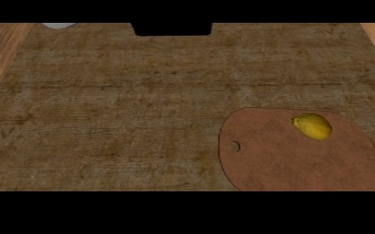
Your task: Pick the pear from the cutting board and place it in the cardboard box
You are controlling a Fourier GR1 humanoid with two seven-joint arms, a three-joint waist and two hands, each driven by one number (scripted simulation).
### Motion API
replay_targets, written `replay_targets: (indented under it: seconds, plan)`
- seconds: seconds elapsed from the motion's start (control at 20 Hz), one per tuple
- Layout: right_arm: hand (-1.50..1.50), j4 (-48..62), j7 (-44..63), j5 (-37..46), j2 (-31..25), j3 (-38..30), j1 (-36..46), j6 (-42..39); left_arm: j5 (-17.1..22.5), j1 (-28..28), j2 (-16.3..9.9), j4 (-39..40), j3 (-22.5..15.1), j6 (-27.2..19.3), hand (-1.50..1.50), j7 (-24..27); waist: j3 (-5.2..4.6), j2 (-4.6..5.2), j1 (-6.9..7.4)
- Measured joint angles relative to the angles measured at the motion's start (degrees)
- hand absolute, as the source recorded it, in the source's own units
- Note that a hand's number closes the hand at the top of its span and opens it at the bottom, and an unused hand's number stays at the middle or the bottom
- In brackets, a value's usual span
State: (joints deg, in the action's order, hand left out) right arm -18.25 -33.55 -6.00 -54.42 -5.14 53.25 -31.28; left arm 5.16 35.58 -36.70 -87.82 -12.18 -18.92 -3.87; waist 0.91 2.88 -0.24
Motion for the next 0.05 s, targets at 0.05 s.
replay_targets:
  seconds: [0.05]
  plan:
    - [-1.5,-0.01,0.24,0.1,-0.52,0.12,-0.11,-0.29,-0.02,0.06,0.01,0.03,0.0,-0.02,0.0,0.23,0.02,0.04,-0.03]
